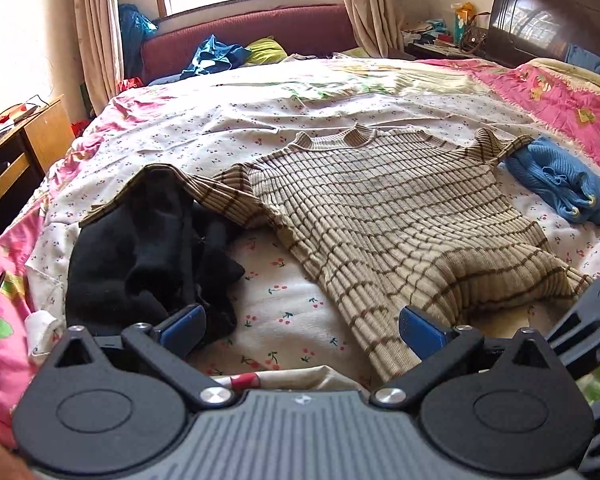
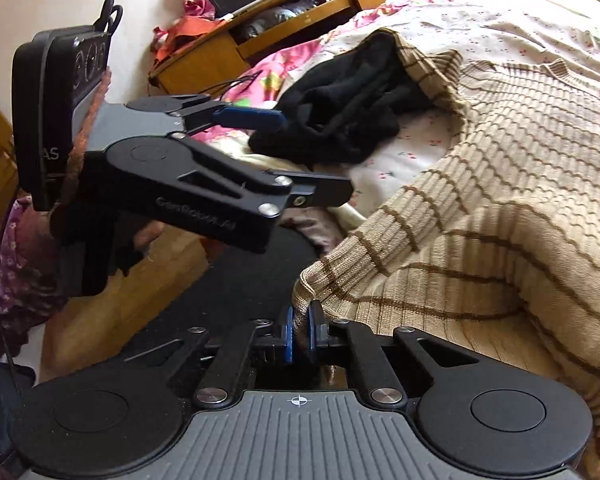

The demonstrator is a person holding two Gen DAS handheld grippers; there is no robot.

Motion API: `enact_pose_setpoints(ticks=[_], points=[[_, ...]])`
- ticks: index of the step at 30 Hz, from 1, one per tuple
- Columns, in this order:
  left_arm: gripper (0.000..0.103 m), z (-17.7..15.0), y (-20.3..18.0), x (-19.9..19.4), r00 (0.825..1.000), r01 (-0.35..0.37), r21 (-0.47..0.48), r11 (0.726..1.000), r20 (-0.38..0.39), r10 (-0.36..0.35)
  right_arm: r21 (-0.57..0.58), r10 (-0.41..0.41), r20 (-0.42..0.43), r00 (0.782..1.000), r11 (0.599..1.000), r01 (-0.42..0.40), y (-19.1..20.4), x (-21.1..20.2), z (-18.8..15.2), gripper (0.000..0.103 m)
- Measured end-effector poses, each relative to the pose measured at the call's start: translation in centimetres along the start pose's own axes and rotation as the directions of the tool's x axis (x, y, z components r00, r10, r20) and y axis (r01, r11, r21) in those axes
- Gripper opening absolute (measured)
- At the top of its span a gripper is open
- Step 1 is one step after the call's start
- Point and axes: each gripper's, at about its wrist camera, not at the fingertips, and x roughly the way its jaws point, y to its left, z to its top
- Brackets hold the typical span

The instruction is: Fold small clothes

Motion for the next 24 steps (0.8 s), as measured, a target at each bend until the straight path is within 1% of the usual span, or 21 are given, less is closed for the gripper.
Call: enact_pose_setpoints(ticks=[3,4,5,7,8,10,12,13,14,15,16,17,18,20,21,22,23,24], points=[[0.103,0.6,-0.3,1.3,1.0,0.016,0.002,1.0,0.017,-0.016,0.01,0.03,-0.009,1.0,1.0,-0.03,1.0,2.3,0.2,0.009],[0.103,0.7,-0.6,2.3,1.0,0.03,0.006,1.0,0.009,-0.03,0.01,0.019,-0.014,1.0,1.0,-0.019,1.2,3.1,0.3,0.009],[0.103,0.7,-1.2,3.4,0.999,0.033,0.017,0.999,-0.005,-0.033,0.026,0.006,-0.021,1.0,1.0,-0.006,1.1,3.7,0.3,0.011],[0.103,0.4,-2.4,5.7,0.998,0.019,0.062,0.998,-0.058,-0.015,0.06,0.009,-0.061,0.998,0.998,-0.005,0.3,4.6,0.0,0.012],[0.103,0.0,-3.1,7.0,0.995,0.016,0.094,0.995,-0.096,-0.007,0.067,-0.021,-0.055,0.998,0.997,0.025,-0.1,4.3,-0.3,0.013],[0.103,-1.1,-4.2,8.9,0.984,0.017,0.147,0.989,-0.178,0.009,0.085,-0.046,-0.038,0.998,0.995,0.049,-1.0,2.5,-1.0,0.013],[0.103,-2.0,-5.0,10.1,0.972,0.009,0.188,0.982,-0.232,0.035,0.125,-0.075,0.011,0.997,0.989,0.073,-2.3,-0.5,-1.7,0.013],[0.103,-2.3,-5.2,10.2,0.97,0.006,0.198,0.98,-0.239,0.042,0.155,-0.096,0.038,0.995,0.984,0.089,-3.2,-2.2,-2.1,0.013],[0.103,-2.2,-5.2,10.0,0.972,0.002,0.195,0.981,-0.231,0.044,0.19,-0.127,0.072,0.989,0.975,0.112,-4.3,-3.9,-2.4,0.014],[0.103,-1.9,-5.2,9.6,0.976,-0.004,0.184,0.983,-0.213,0.044,0.227,-0.174,0.107,0.979,0.963,0.146,-5.6,-5.6,-2.6,0.014],[0.103,-1.4,-5.0,9.1,0.98,-0.007,0.167,0.986,-0.193,0.04,0.273,-0.235,0.142,0.961,0.943,0.19,-7.1,-7.3,-2.9,0.015],[0.103,-0.7,-5.0,8.5,0.984,-0.011,0.154,0.988,-0.173,0.038,0.327,-0.302,0.178,0.937,0.916,0.233,-8.7,-8.9,-3.0,0.017],[0.103,0.1,-5.1,8.1,0.988,-0.016,0.144,0.99,-0.149,0.038,0.389,-0.367,0.208,0.907,0.882,0.267,-10.7,-10.4,-3.1,0.019],[0.103,2.0,-5.8,7.7,0.994,-0.018,0.133,0.991,-0.1,0.031,0.518,-0.492,0.243,0.836,0.795,0.317,-15.1,-12.9,-3.1,0.03],[0.103,2.9,-6.3,7.9,0.997,-0.009,0.13,0.991,-0.081,0.019,0.567,-0.543,0.25,0.802,0.753,0.333,-17.1,-13.7,-2.9,0.03],[0.103,3.7,-6.9,8.2,0.998,0.007,0.126,0.992,-0.065,0.001,0.616,-0.594,0.258,0.762,0.708,0.344,-19.6,-14.3,-2.8,0.03],[0.103,4.7,-7.8,8.9,0.998,0.032,0.123,0.992,-0.049,-0.026,0.664,-0.636,0.255,0.728,0.662,0.346,-21.9,-14.7,-2.5,0.032],[0.103,5.4,-8.7,9.6,0.998,0.055,0.119,0.991,-0.038,-0.051,0.712,-0.667,0.244,0.704,0.616,0.336,-24.2,-15.0,-2.2,0.032]])
